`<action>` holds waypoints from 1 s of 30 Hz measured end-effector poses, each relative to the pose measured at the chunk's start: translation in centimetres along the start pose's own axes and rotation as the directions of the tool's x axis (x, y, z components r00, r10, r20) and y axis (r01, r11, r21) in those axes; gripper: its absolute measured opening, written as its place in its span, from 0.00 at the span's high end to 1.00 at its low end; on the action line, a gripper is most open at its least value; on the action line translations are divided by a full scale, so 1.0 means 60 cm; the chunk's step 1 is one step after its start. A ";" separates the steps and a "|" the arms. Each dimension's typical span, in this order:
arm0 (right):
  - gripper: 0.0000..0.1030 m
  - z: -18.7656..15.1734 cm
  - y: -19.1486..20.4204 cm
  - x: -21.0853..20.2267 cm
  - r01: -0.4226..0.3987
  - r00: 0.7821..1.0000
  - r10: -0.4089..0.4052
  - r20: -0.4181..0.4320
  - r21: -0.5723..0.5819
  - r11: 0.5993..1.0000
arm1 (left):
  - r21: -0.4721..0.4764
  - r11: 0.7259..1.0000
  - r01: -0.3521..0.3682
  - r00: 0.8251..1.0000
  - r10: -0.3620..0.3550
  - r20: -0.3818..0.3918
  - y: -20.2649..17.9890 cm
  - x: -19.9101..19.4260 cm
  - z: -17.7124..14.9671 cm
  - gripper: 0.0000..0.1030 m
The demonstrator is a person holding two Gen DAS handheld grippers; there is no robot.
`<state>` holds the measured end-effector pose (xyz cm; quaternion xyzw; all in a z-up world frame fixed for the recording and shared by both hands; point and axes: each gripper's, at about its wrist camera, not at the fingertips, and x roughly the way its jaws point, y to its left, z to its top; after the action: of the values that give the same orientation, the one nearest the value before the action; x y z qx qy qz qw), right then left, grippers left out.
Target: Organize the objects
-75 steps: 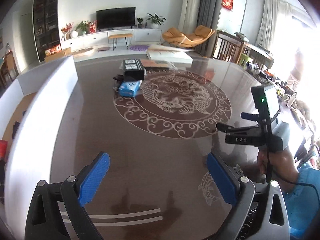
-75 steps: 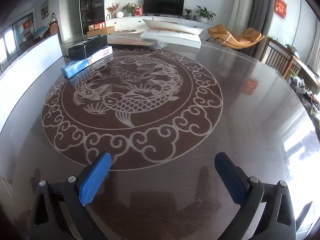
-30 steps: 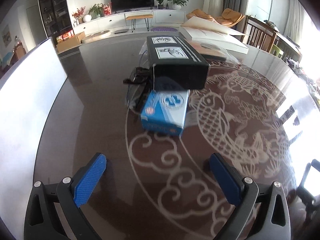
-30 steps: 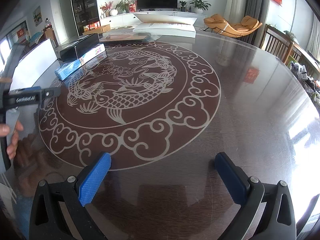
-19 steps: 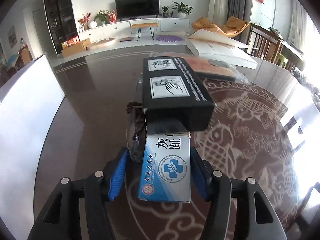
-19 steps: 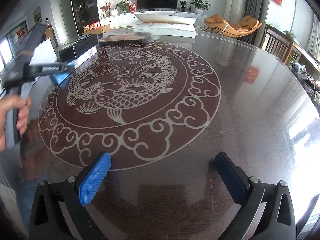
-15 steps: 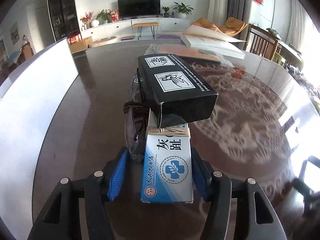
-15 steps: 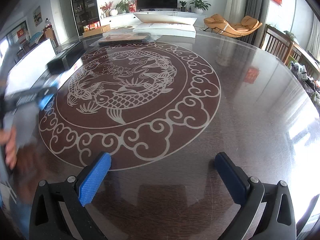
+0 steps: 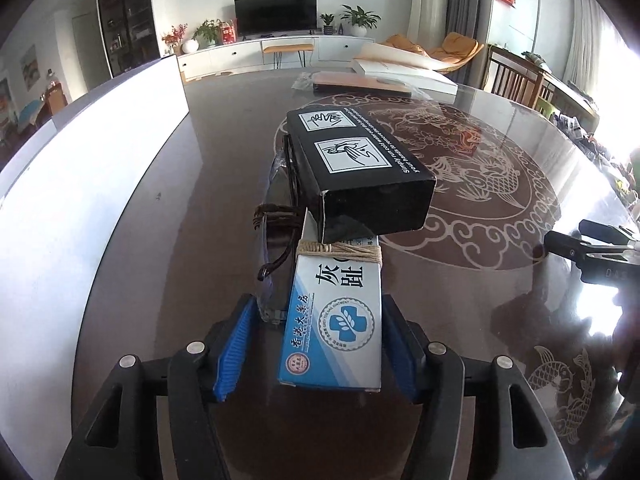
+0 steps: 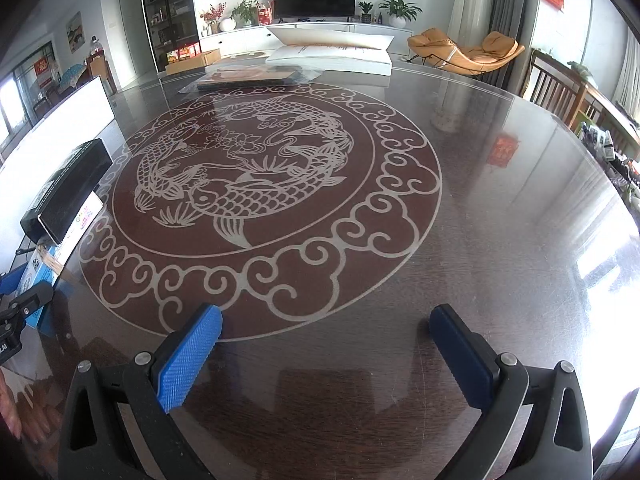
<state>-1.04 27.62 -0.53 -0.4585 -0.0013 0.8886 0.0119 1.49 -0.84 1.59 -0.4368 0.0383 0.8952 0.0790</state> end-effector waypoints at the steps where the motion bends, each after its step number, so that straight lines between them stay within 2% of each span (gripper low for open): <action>1: 0.00 0.000 0.000 0.000 0.000 1.000 0.000 0.000 0.000 1.000 | -0.002 1.000 0.000 1.000 0.000 0.001 -0.002 -0.004 -0.007 0.42; 5: 0.00 0.000 0.000 0.000 0.000 1.000 0.000 0.000 0.000 1.000 | 0.019 1.000 0.002 1.000 -0.002 0.005 -0.005 -0.022 -0.031 0.41; 6: 0.00 0.000 0.000 0.000 0.000 1.000 0.000 0.000 0.000 1.000 | 0.029 0.999 0.016 1.000 -0.016 0.008 -0.006 -0.026 -0.037 0.38; 7: 0.00 0.000 0.000 0.000 0.000 1.000 0.000 0.000 0.000 1.000 | 0.039 0.999 0.026 1.000 -0.026 0.006 -0.007 -0.030 -0.043 0.31; 10: 0.00 0.000 0.000 0.000 0.000 1.000 0.000 0.000 0.000 1.000 | 0.076 0.996 0.051 0.998 -0.053 0.016 -0.018 -0.038 -0.056 0.27; 13: 0.00 0.000 0.000 0.000 0.000 1.000 0.000 0.000 0.000 1.000 | 0.088 0.996 0.023 0.999 -0.025 0.023 -0.039 -0.032 -0.030 0.27; 14: 0.00 0.000 0.000 0.000 0.000 1.000 0.000 0.000 0.000 1.000 | 0.063 0.997 0.047 0.998 -0.049 0.042 -0.045 -0.031 -0.014 0.27; 15: 0.00 0.000 0.000 0.000 0.000 1.000 0.000 0.000 0.000 1.000 | 0.049 0.993 0.105 0.993 -0.108 0.047 -0.057 -0.024 -0.001 0.27; 16: 0.00 0.000 0.000 0.000 0.000 1.000 0.000 0.000 0.000 1.000 | 0.064 0.983 0.170 0.985 -0.172 0.026 -0.074 -0.010 0.011 0.27; 17: 0.00 -0.001 0.001 0.000 0.000 1.000 0.000 0.000 0.000 1.000 | 0.092 0.964 0.248 0.969 -0.248 -0.014 -0.095 0.004 0.020 0.31; 18: 0.00 0.000 0.000 0.000 0.000 1.000 0.000 0.000 0.000 1.000 | 0.093 0.939 0.330 0.944 -0.326 -0.058 -0.114 0.016 0.027 0.39; 21: 0.00 0.000 0.000 0.000 0.000 1.000 0.000 0.000 0.000 1.000 | 0.039 0.899 0.436 0.900 -0.436 -0.009 -0.115 -0.008 0.025 0.36; 22: 0.00 0.000 0.000 0.000 0.000 1.000 0.000 0.000 0.000 1.000 | 0.021 0.897 0.441 0.897 -0.441 0.010 -0.104 -0.018 0.019 0.34; 24: 0.00 -0.001 0.001 0.000 0.000 1.000 0.000 0.000 0.000 1.000 | -0.001 0.912 0.409 0.912 -0.409 0.036 -0.075 -0.034 0.004 0.31; 27: 0.00 -0.001 0.001 0.000 0.000 1.000 0.000 0.000 0.000 1.000 | -0.077 0.948 0.308 0.949 -0.301 0.089 -0.004 -0.055 -0.010 0.31; 30: 0.00 -0.001 0.001 0.000 0.000 1.000 0.000 0.000 0.000 1.000 | -0.184 0.942 0.279 0.959 -0.262 0.109 0.057 -0.054 0.001 0.27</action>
<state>-0.99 27.57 -0.54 -0.4585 -0.0013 0.8886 0.0121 2.80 -4.56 4.21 -0.4060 -0.1146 0.8926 0.1589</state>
